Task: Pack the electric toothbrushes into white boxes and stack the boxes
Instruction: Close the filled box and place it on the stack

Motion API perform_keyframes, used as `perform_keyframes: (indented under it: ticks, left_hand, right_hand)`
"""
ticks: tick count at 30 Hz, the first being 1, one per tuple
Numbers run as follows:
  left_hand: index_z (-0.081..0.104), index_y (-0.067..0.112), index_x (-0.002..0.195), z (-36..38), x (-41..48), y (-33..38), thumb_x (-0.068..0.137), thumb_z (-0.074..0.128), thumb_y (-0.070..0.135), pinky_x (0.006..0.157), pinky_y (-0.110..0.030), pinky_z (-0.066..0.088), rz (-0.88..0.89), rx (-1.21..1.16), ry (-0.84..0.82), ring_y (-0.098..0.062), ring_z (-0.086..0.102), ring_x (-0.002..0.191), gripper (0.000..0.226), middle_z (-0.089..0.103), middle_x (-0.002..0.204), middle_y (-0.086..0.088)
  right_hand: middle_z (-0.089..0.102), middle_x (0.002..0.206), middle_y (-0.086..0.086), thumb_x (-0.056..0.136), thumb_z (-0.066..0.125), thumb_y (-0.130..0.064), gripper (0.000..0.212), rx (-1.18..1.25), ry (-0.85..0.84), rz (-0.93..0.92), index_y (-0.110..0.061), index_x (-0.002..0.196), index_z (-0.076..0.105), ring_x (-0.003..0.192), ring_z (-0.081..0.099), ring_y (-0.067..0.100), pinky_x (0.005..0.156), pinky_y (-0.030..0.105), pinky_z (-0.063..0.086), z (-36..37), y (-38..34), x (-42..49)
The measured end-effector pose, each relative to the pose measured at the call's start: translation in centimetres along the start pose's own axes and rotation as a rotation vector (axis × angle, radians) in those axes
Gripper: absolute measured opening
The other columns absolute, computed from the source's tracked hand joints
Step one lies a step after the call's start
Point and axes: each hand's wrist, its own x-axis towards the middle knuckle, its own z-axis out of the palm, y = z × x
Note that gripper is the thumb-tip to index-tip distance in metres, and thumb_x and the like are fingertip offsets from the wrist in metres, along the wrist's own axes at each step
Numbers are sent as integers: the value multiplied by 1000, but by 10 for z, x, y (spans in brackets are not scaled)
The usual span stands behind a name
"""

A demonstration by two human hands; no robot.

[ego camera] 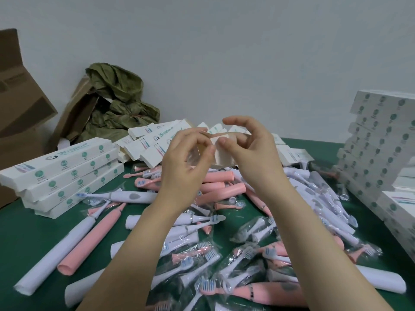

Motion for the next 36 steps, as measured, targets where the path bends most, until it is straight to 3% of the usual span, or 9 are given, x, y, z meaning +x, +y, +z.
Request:
perform_keyframes:
  ticks: [1,5,7,12,18,25,29,32,36]
  left_hand:
    - [59,22,84,-1,-1,2,84,58,19,93,-19,40,8,-12,-30,-1,50,107,3,57,104,2]
    - [64,19,104,-5,0,4,75,60,32,104,-54,33,214,146,-101,-15,50,110,32,53,112,0]
    - [65,15,110,-7,3,5,75,63,32,100,-60,34,299,191,-86,-16,50,109,38,51,114,-1]
    - [66,13,115,-15,8,4,78,63,38,90,-41,46,379,418,-99,-28,57,104,45,57,119,-8]
    - [66,14,115,-24,4,-1,80,58,51,85,-39,43,372,609,-187,-28,60,101,51,64,112,-6]
    - [63,13,121,-28,-1,-5,77,54,57,79,-44,51,307,552,-274,-29,60,98,62,63,110,-7]
    - [64,11,118,-31,2,-3,77,60,47,79,-43,50,331,554,-184,-30,60,97,55,64,108,-9]
    - [64,8,115,-41,4,-9,75,66,37,82,-38,44,260,567,7,-32,58,97,50,63,107,-14]
    - [60,11,117,-54,2,-18,74,70,29,80,-23,33,50,465,219,-27,51,102,48,58,112,-15]
  right_hand:
    - [64,57,-10,90,59,0,29,20,7,13,-19,112,55,59,60,6,63,21,48,-2,0,0]
    - [72,73,0,90,60,-1,36,205,-12,77,-18,121,51,62,64,12,59,22,52,-12,-4,1]
    - [72,76,3,90,60,-1,36,275,-48,90,-17,121,53,66,65,15,61,23,52,-16,-7,3]
    - [71,79,3,91,60,-4,32,355,-74,162,-15,120,53,69,65,14,64,22,54,-15,-9,7]
    - [67,89,10,92,57,-3,16,365,-39,284,-12,106,59,77,63,17,75,28,53,-7,3,4]
    - [65,78,4,93,55,-3,14,382,-63,325,-12,88,65,69,63,12,65,22,54,-5,10,0]
    - [66,72,0,95,51,-4,14,477,-72,313,-8,91,64,64,63,7,64,19,54,3,3,3]
    - [69,78,4,98,48,-8,15,596,-23,302,-4,93,61,72,66,12,74,20,57,3,-3,8]
    - [67,82,7,94,53,-4,9,329,120,297,-5,90,61,75,66,18,78,25,57,-21,7,10]
